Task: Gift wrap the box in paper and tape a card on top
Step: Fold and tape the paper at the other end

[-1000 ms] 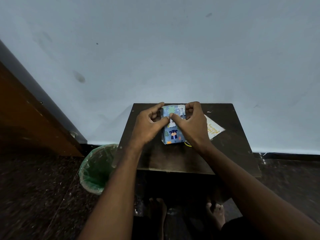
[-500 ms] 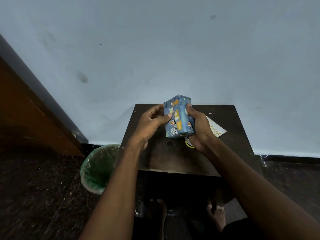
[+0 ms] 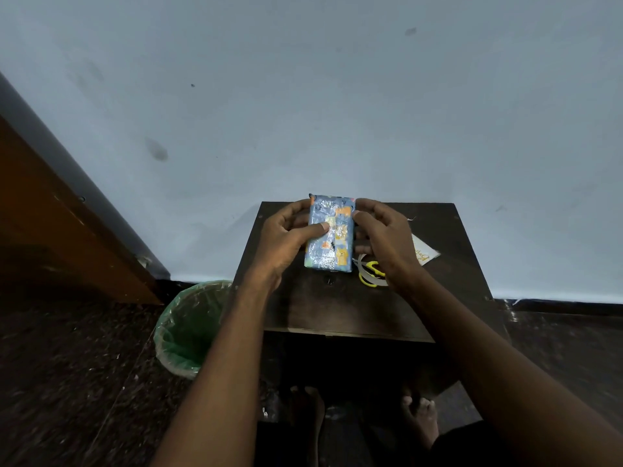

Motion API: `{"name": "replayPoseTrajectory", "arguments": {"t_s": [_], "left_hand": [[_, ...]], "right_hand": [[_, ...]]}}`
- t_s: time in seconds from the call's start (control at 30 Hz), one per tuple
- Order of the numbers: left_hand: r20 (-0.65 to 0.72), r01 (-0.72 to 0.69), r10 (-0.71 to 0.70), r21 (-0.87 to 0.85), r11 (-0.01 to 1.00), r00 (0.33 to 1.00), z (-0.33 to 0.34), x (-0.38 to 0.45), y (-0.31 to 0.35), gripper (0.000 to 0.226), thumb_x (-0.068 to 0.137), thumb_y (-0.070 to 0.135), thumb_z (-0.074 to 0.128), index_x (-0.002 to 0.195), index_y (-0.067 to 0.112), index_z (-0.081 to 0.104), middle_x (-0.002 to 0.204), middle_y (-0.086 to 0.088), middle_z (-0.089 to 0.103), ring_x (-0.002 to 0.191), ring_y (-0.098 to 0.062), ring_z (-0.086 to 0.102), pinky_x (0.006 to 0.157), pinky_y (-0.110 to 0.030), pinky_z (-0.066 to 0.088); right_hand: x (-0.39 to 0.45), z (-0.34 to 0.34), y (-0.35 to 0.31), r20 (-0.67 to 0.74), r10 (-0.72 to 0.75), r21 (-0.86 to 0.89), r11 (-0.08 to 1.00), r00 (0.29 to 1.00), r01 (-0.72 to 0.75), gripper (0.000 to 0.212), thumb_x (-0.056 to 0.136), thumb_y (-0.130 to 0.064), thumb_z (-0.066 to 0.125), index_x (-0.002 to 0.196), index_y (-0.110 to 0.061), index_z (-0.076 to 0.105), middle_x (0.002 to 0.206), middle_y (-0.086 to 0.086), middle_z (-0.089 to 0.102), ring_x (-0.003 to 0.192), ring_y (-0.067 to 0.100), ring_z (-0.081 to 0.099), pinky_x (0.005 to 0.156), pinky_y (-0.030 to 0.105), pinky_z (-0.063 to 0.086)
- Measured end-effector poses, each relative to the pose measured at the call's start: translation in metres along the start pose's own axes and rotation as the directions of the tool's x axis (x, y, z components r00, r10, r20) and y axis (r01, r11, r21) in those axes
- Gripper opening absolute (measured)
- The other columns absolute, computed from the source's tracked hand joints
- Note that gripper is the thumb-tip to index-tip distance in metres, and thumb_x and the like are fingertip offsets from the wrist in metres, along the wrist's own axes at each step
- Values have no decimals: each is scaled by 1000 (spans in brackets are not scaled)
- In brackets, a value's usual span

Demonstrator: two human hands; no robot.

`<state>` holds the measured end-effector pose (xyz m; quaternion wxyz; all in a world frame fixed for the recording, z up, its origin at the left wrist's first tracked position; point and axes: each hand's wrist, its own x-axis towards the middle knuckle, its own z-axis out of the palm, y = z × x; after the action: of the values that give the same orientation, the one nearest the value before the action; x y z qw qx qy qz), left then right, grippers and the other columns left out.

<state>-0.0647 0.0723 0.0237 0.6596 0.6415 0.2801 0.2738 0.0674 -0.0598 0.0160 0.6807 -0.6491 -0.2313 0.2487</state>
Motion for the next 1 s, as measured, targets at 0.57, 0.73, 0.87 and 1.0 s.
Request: {"name": "replayPoseTrajectory", "arguments": {"t_s": [0.57,0.73,0.87,1.0], "left_hand": [[23,-110,108,63,992,994,-1,1,-5,36,103,13,69,139,13,70,126,3,78,110,-8,75,80,-23,61],[36,-122,119,85,989,992,-1,2,-8,36,103,14,69,139,12,70,127,2,78,116,-12,74,83,-24,62],[18,-111,110,88,990,994,-2,3,-10,34,103,16,70,137,15,72,124,4,79,114,-14,75,88,-29,62],[0,-103,103,74,992,995,-1,3,-10,32,102,14,70,134,15,74,118,5,81,105,-8,77,79,-24,61]], "right_hand": [[4,-5,10,-38,-19,-111,994,999,15,33,79,-33,84,105,-19,68,92,9,78,85,28,79,73,62,62],[6,-7,12,-33,5,-107,994,999,-9,42,73,-38,86,105,-19,65,94,12,78,87,34,78,73,62,62],[8,-7,14,-16,-3,-112,994,1000,1,37,82,-31,86,108,-16,64,96,12,78,87,27,79,75,60,63],[10,-8,15,14,-7,-130,991,1000,9,34,87,-27,84,111,-15,63,97,10,79,88,25,79,77,58,63]]}}
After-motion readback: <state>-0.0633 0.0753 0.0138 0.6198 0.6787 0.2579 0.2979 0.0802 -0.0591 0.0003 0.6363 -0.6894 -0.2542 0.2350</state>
